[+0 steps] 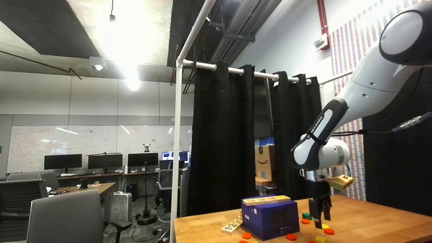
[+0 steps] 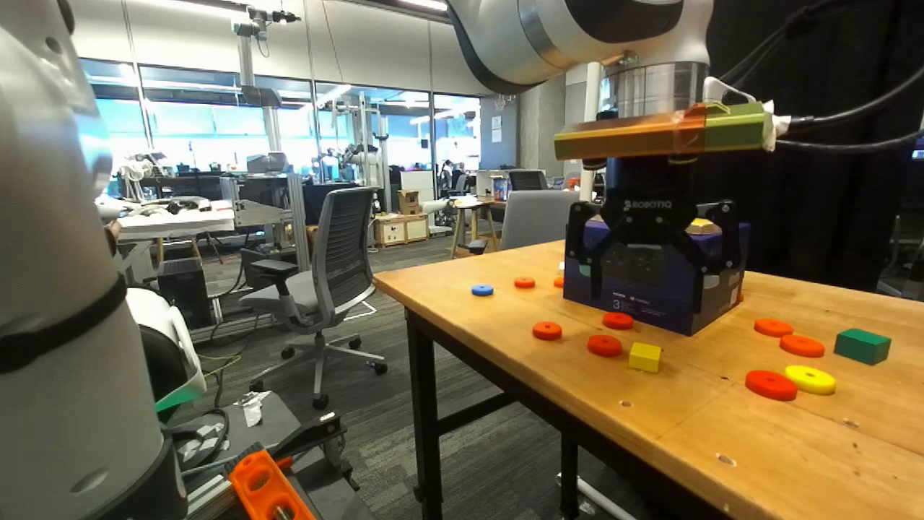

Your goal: Take the yellow block and put it in the box

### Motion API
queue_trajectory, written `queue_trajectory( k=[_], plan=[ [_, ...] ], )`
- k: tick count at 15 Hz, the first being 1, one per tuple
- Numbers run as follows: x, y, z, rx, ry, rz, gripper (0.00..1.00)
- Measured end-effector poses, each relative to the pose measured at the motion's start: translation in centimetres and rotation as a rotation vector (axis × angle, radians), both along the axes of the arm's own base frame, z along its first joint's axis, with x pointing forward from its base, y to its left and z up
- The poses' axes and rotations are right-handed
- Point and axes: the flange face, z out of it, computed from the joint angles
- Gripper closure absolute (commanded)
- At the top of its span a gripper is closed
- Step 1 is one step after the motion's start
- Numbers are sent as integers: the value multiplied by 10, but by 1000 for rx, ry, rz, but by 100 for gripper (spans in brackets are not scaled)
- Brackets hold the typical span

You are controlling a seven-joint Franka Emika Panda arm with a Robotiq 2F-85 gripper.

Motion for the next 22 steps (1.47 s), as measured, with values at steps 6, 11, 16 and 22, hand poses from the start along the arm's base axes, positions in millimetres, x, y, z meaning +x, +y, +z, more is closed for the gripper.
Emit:
queue_trajectory(
  k=[6,11,16,22],
  plan=[
    [13,-15,-24,47,17,-21,0],
    [23,-25,-43,82,23,-43,0],
    [28,-25,-58,102,41,-54,25],
    [32,-22,-59,114,32,-64,66]
  ],
)
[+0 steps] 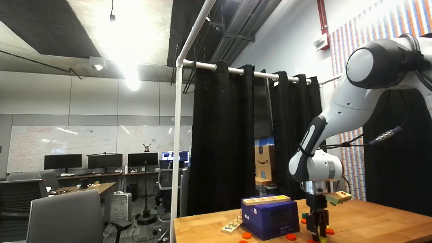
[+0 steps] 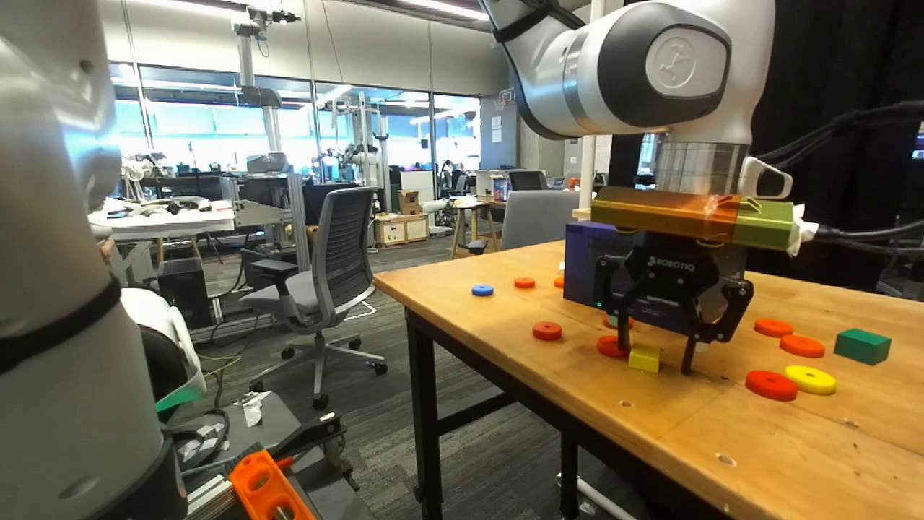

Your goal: Take the yellow block and put it in the box

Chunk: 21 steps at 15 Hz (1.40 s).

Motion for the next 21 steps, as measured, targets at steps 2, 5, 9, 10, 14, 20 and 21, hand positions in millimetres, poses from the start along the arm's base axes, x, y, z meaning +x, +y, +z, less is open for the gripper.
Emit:
queue_trajectory(
  k=[2,5,9,10,14,20,21],
  plan=[
    [1,-1,2,3,-7,-6,80],
    [2,-2,3,2,-13,-10,78],
    [1,-6,4,0,-18,-19,78],
    [1,-8,6,-1,-22,-23,78],
    [0,-12,27,-7,-61,-41,78],
    [-5,-8,94,-25,-150,-87,78],
    [-7,-5,107,-24,-161,-97,78]
  ],
)
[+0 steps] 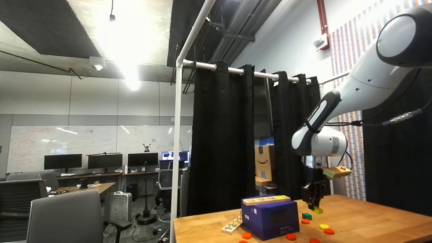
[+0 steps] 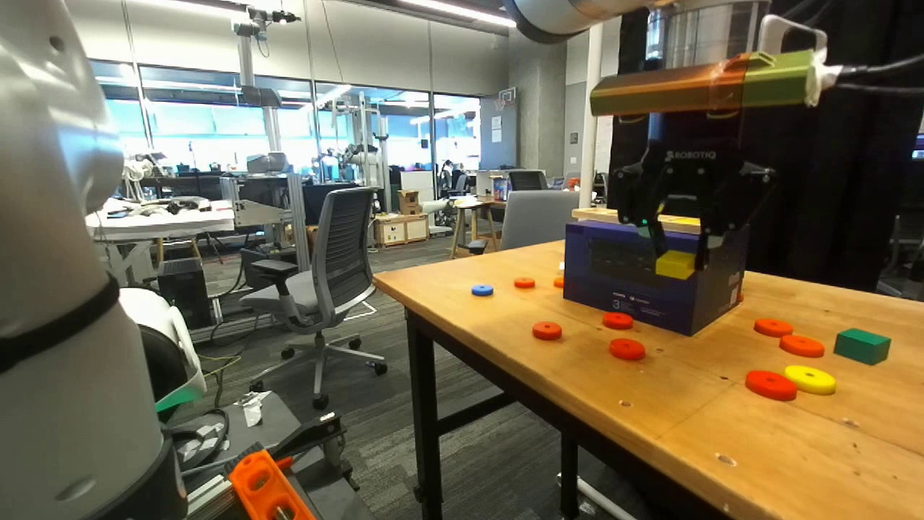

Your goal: Take the yellow block and put it in the box

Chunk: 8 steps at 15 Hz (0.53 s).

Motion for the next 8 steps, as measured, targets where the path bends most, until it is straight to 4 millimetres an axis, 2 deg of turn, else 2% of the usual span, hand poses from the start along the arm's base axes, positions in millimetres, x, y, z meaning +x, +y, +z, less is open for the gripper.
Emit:
queue_trajectory(
  k=[5,8],
  plan=[
    [-5,28,59,27,-42,-55,78],
    [-1,48,93,55,-72,-93,79]
  ],
)
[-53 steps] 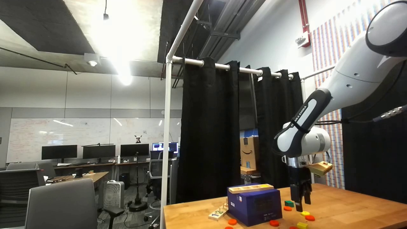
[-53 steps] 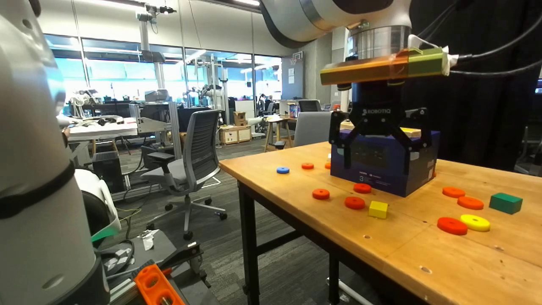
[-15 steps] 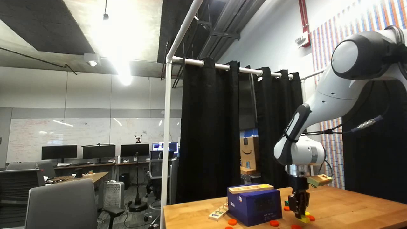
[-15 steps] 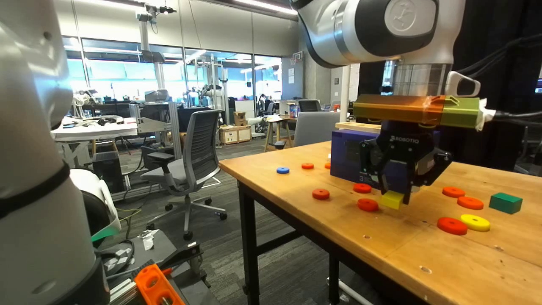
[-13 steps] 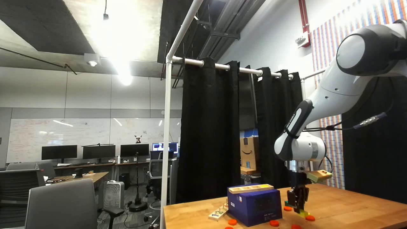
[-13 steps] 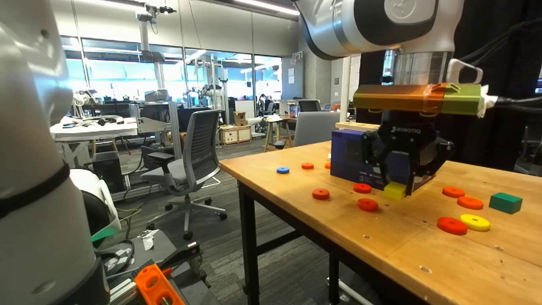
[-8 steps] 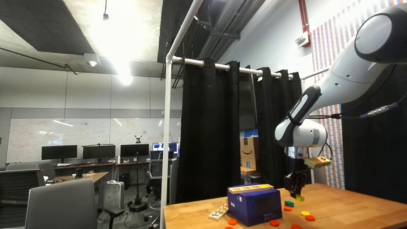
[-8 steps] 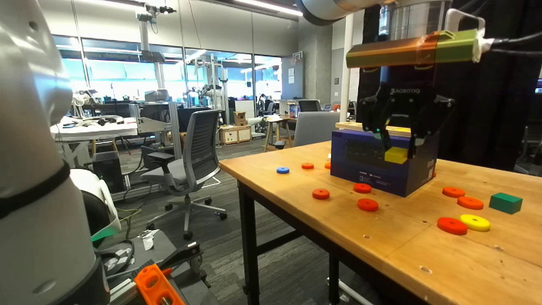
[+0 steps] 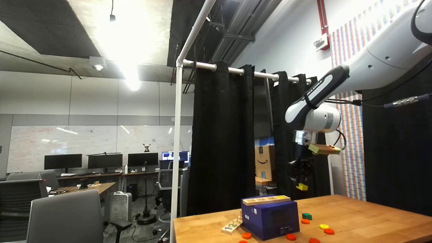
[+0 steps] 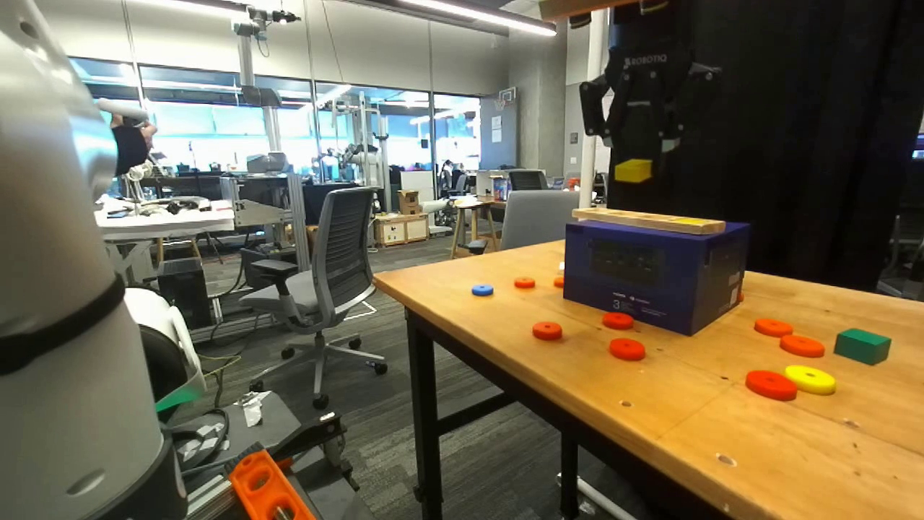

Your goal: Take the yellow block and put it in the box

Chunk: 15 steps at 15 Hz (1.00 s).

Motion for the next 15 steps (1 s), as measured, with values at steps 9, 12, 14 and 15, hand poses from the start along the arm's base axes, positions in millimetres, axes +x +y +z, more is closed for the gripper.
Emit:
queue_trajectory(
  k=[9,12,14,15],
  plan=[
    [47,42,40,74,-68,-34,78],
    [69,47,32,107,-50,-45,78],
    [82,47,25,126,-35,-55,78],
    [88,46,21,134,-28,-60,78]
  ],
)
